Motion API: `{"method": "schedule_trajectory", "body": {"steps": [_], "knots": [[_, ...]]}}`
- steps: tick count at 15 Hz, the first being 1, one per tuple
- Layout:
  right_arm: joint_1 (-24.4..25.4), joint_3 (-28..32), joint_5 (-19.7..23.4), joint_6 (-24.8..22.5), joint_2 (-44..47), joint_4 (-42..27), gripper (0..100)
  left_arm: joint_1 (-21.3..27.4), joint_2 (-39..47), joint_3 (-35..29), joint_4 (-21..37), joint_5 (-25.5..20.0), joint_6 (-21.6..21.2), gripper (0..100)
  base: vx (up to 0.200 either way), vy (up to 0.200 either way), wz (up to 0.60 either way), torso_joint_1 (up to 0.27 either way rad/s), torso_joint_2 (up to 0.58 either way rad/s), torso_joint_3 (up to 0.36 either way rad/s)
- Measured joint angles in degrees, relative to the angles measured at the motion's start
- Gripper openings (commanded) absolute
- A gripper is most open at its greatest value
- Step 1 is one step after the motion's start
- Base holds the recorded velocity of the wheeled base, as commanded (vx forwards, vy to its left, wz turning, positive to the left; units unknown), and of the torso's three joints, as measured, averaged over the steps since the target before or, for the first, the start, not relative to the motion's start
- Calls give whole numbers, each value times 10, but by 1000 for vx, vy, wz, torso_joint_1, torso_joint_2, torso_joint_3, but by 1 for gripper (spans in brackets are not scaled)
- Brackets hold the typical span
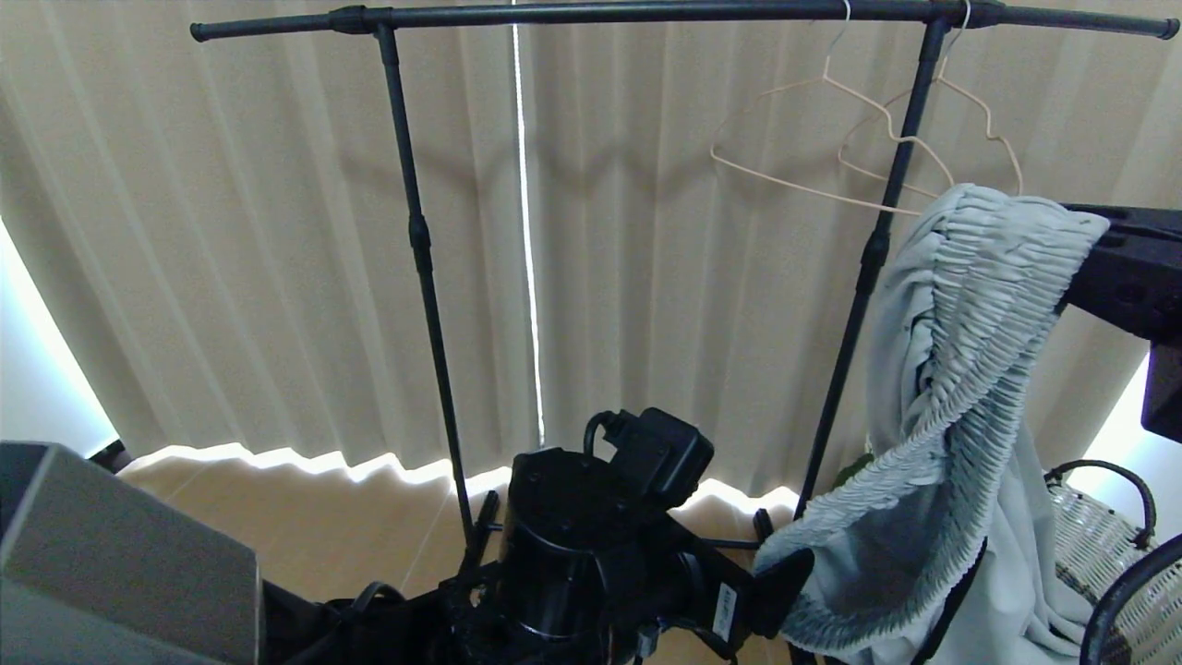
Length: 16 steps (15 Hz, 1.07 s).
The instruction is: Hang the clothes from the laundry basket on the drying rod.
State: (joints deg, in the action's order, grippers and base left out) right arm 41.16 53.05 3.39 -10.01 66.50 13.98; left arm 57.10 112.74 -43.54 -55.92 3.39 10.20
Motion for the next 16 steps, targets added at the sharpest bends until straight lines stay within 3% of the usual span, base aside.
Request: {"method": "schedule_trajectory", "body": {"steps": [2,3,7,10,12,14,16], "knots": [[0,0,5,0,-7,0,0,-9,11,-2,0,0,8,100,0,0,0,0,0,0],[0,0,5,0,-9,0,0,-10,13,0,0,1,10,0,0,0,0,0,0,0],[-9,0,6,-1,-11,-1,0,-11,1,33,-14,11,11,0,0,0,0,0,0,0],[-32,0,6,-1,-10,-2,0,-11,-28,102,-125,40,-5,0,0,0,0,0,0,0],[-54,-5,4,-2,-9,-5,0,-19,-68,152,-145,61,-34,0,0,0,0,0,0,0],[-69,-6,0,-4,-4,-3,0,-43,-128,174,-99,70,-59,0,0,0,0,0,0,0],[-79,-5,-2,-5,0,-3,0,-68,-206,163,28,74,-71,0,0,0,0,0,0,0]]}}
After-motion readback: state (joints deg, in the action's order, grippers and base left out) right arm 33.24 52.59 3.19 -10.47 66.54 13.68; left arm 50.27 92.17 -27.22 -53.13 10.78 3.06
